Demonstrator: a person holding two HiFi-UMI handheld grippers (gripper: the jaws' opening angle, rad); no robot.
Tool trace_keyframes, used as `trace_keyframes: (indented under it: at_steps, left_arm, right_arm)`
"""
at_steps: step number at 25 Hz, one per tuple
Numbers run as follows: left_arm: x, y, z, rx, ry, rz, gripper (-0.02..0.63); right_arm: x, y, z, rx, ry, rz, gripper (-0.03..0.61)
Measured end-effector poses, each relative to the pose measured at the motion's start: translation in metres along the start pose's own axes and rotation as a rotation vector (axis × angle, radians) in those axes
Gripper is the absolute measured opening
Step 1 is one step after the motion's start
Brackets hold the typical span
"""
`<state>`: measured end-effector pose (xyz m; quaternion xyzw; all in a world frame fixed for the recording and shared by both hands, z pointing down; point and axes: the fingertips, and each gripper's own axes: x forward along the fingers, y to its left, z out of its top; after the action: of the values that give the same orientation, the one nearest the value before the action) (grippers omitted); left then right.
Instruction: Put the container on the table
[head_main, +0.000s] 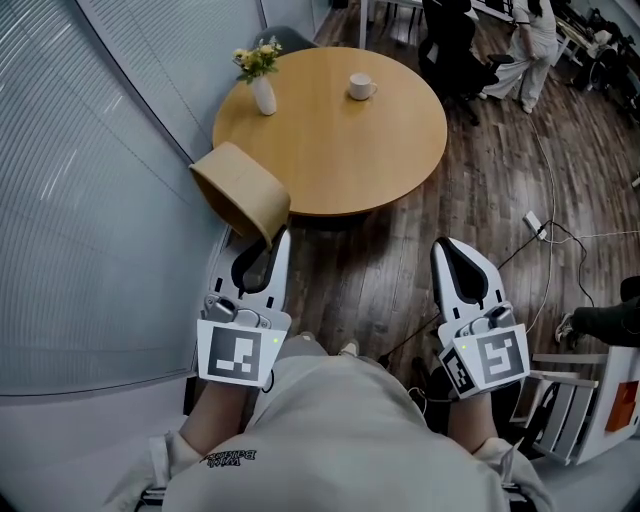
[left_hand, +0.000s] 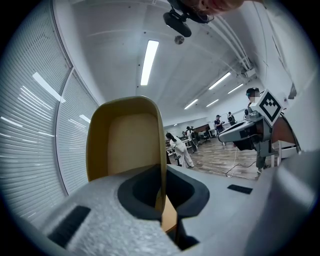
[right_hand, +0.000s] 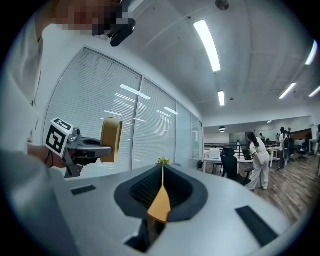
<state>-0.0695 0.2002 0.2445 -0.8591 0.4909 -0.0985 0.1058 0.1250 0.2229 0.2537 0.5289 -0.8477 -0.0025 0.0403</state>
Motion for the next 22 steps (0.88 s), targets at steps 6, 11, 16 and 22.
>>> trace_keyframes:
  at_steps: [6, 11, 16, 22]
  left_arm:
    - [-0.012, -0.020, 0.004, 0.013, 0.015, 0.022, 0.023]
    - [-0.010, -0.022, 0.006, 0.020, 0.010, 0.027, 0.023]
    - [-0.006, -0.018, 0.004, 0.022, 0.011, 0.028, 0.023]
    - [0.003, -0.006, -0.005, 0.026, 0.013, 0.025, 0.023]
  right_arm:
    - [-0.021, -0.007, -0.006, 0.012, -0.013, 0.016, 0.031]
    - [-0.020, -0.012, -0.004, -0.019, -0.016, 0.015, 0.032]
    - [-0.014, -0.016, -0.005, -0.009, -0.014, 0.021, 0.032]
    - [0.005, -0.017, -0.009, -0.003, -0.010, 0.025, 0.032]
